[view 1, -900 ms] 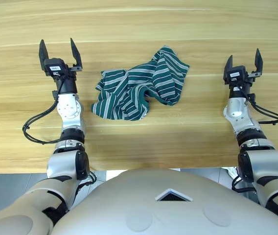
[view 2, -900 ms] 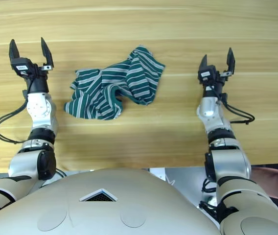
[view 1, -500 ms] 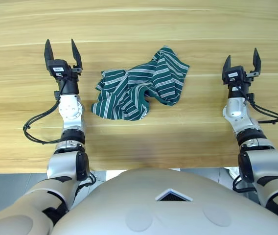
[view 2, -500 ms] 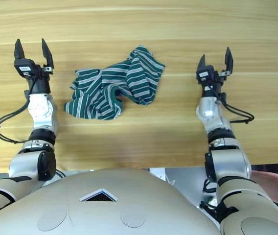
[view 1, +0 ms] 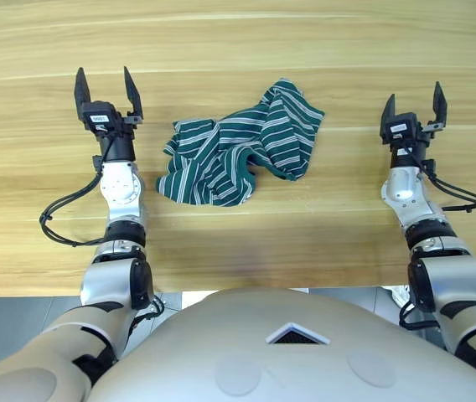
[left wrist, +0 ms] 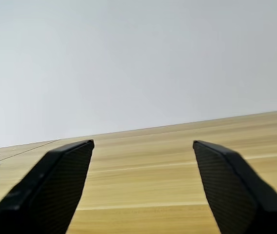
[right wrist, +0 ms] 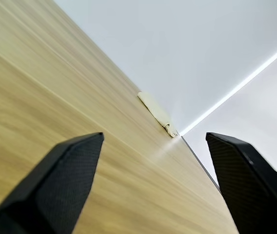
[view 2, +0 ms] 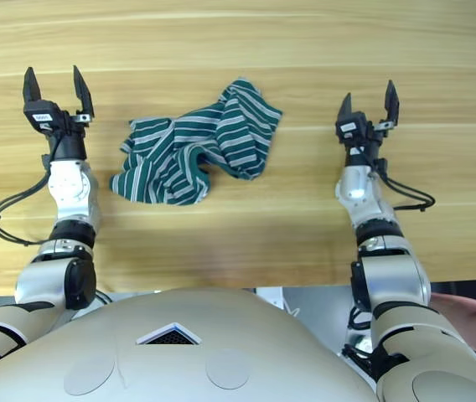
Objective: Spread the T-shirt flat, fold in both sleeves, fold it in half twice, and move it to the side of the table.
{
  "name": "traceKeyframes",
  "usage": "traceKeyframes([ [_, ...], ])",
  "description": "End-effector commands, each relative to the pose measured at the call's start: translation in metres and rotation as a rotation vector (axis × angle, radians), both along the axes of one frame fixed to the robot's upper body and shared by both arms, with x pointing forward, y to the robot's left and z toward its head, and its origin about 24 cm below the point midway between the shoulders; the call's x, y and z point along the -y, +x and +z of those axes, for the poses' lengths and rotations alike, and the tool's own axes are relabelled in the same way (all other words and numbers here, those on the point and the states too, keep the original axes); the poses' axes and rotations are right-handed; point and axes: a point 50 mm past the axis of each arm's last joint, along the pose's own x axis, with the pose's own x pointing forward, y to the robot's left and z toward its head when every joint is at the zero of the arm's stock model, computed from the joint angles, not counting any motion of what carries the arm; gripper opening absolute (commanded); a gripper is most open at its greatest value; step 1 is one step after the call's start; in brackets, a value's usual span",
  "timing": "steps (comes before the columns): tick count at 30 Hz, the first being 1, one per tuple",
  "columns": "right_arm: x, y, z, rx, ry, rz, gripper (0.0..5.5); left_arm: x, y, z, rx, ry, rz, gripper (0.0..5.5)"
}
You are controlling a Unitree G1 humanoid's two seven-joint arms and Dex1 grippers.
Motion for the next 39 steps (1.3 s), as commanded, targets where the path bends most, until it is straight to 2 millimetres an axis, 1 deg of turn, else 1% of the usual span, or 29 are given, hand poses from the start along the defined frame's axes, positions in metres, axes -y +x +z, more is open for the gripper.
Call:
traceKeyframes([
  [1,-0.002,0.0,-0.002,-0.01,-0.016,0.001,3.88,-0.002,0.0,0.0,-0.001,-0.001,0.007,3.78],
  [20,-0.004,0.002,-0.003,-0.013,-0.024,0.007,3.88,0.001,0.006,-0.002,-0.029,0.022,0.009,3.78],
  [21,-0.004,0.001,-0.003,-0.009,-0.022,0.003,3.88,0.001,0.006,-0.001,-0.024,0.02,0.006,3.78],
  [23,-0.006,-0.003,0.0,0.021,-0.004,0.034,3.88,-0.002,0.005,0.003,0.001,-0.052,-0.007,3.78],
  [24,-0.01,-0.008,0.004,0.049,0.041,0.086,3.88,0.0,-0.002,0.012,0.048,-0.053,-0.081,3.78],
  [26,-0.022,-0.027,0.01,0.065,0.049,0.248,3.88,0.015,-0.032,0.031,0.1,-0.016,-0.355,3.78],
  [27,-0.027,-0.035,0.013,0.059,0.043,0.308,3.88,0.027,-0.052,0.037,0.094,0.024,-0.506,3.78],
  [28,-0.03,-0.041,0.014,0.046,0.021,0.353,3.88,0.036,-0.069,0.041,0.078,0.053,-0.619,3.78],
  [30,-0.034,-0.049,0.017,0.017,-0.019,0.41,3.88,0.048,-0.091,0.044,0.031,0.1,-0.762,3.78],
  [33,-0.042,-0.066,0.023,-0.06,-0.096,0.569,3.88,0.064,-0.131,0.041,-0.122,0.298,-0.999,3.78],
  [35,-0.047,-0.069,0.031,-0.07,-0.123,0.627,3.88,0.066,-0.147,0.038,-0.202,0.458,-1.091,3.78],
  [37,-0.052,-0.065,0.039,-0.067,-0.131,0.642,3.88,0.058,-0.156,0.034,-0.294,0.61,-1.136,3.78],
  [39,-0.055,-0.059,0.041,-0.066,-0.132,0.633,3.88,0.051,-0.161,0.035,-0.358,0.717,-1.158,3.78],
])
